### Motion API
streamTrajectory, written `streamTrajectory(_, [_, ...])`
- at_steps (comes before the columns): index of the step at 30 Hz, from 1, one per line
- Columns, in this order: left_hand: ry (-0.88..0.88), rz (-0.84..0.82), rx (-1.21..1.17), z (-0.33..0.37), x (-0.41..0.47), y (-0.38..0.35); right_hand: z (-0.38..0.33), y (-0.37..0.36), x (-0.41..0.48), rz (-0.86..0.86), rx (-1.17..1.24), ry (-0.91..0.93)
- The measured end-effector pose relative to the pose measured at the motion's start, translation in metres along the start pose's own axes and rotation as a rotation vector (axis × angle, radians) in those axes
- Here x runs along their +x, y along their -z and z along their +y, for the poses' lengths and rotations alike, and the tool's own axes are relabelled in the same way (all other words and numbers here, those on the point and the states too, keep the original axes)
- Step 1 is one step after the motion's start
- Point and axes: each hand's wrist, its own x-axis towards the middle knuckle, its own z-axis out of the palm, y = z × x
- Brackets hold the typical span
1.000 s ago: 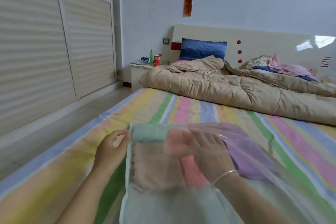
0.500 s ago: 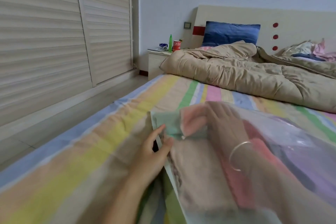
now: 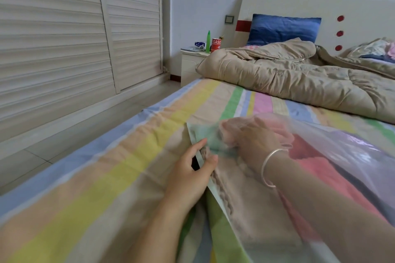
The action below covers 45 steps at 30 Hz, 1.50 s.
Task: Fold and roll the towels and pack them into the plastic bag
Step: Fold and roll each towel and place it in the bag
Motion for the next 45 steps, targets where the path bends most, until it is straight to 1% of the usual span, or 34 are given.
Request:
streamTrajectory(2, [0.000, 0.004, 0.007, -0.001, 0.001, 0.000, 0.001, 0.003, 0.016, -0.108, 0.064, -0.146])
streamTrajectory(3, [0.002, 0.008, 0.012, -0.001, 0.002, 0.000, 0.011, -0.010, 0.026, -0.192, 0.173, -0.163])
streamTrajectory(4, [0.001, 0.012, 0.014, -0.001, 0.002, 0.000, 0.014, -0.017, 0.023, -0.215, 0.213, -0.161])
streamTrajectory(5, [0.000, 0.013, 0.011, 0.000, 0.002, 0.000, 0.015, -0.022, 0.019, -0.134, 0.276, -0.186])
streamTrajectory(6, [0.001, 0.014, 0.002, 0.000, 0.002, 0.000, 0.009, -0.017, 0.017, 0.059, 0.349, -0.214])
streamTrajectory(7, [0.001, 0.015, -0.008, 0.001, 0.001, 0.000, 0.009, -0.018, 0.006, 0.194, 0.376, -0.203])
streamTrajectory(10, [0.004, 0.016, -0.039, 0.002, 0.000, 0.000, -0.004, -0.014, -0.023, 0.448, 0.696, -0.296])
streamTrajectory(12, [0.001, 0.027, -0.069, 0.002, 0.001, 0.000, -0.016, -0.011, -0.016, 0.531, 0.823, -0.314])
streamTrajectory(13, [0.002, 0.035, -0.084, 0.003, 0.001, 0.000, -0.020, -0.012, -0.011, 0.529, 0.819, -0.319])
streamTrajectory(15, [0.013, 0.055, -0.123, 0.003, 0.001, 0.001, -0.026, -0.011, -0.005, 0.477, 0.767, -0.268])
streamTrajectory(16, [0.025, 0.064, -0.147, 0.003, 0.002, 0.001, -0.030, -0.008, -0.003, 0.422, 0.685, -0.216])
streamTrajectory(19, [0.072, 0.106, -0.201, -0.001, 0.004, 0.004, -0.038, -0.002, 0.008, 0.208, 0.283, -0.020])
streamTrajectory(21, [0.102, 0.133, -0.232, -0.002, 0.006, 0.006, -0.040, -0.001, 0.015, 0.054, 0.146, 0.042])
streamTrajectory(22, [0.112, 0.134, -0.240, -0.003, 0.007, 0.007, -0.036, -0.004, 0.019, 0.036, 0.120, 0.057])
streamTrajectory(24, [0.124, 0.127, -0.249, -0.004, 0.007, 0.008, -0.028, -0.010, 0.019, 0.113, 0.196, 0.112])
streamTrajectory(27, [0.148, 0.116, -0.258, -0.003, 0.007, 0.010, -0.015, -0.007, 0.006, 0.085, 0.311, 0.213])
streamTrajectory(29, [0.151, 0.115, -0.272, -0.002, 0.008, 0.010, -0.004, 0.004, -0.001, 0.072, 0.379, 0.225])
streamTrajectory(31, [0.149, 0.119, -0.279, -0.001, 0.008, 0.010, 0.009, 0.015, -0.004, 0.083, 0.305, 0.287])
streamTrajectory(32, [0.151, 0.122, -0.276, -0.002, 0.008, 0.011, 0.015, 0.017, -0.006, 0.090, 0.219, 0.323])
streamTrajectory(33, [0.155, 0.121, -0.272, -0.002, 0.007, 0.011, 0.019, 0.018, -0.009, 0.097, 0.117, 0.310])
streamTrajectory(35, [0.158, 0.118, -0.266, -0.001, 0.006, 0.011, 0.025, 0.008, -0.005, 0.132, -0.053, 0.194])
streamTrajectory(36, [0.159, 0.120, -0.266, -0.001, 0.006, 0.011, 0.028, 0.002, 0.004, 0.152, -0.095, 0.142])
streamTrajectory(39, [0.161, 0.122, -0.261, 0.000, 0.005, 0.011, 0.034, -0.018, 0.026, 0.116, -0.088, 0.045])
streamTrajectory(42, [0.159, 0.121, -0.258, 0.000, 0.006, 0.011, 0.033, -0.038, 0.021, 0.220, -0.140, 0.125])
streamTrajectory(43, [0.161, 0.123, -0.264, 0.000, 0.007, 0.012, 0.032, -0.040, 0.013, 0.211, -0.111, 0.126])
streamTrajectory(45, [0.156, 0.124, -0.270, 0.002, 0.006, 0.013, 0.032, -0.042, 0.005, 0.169, 0.073, 0.118])
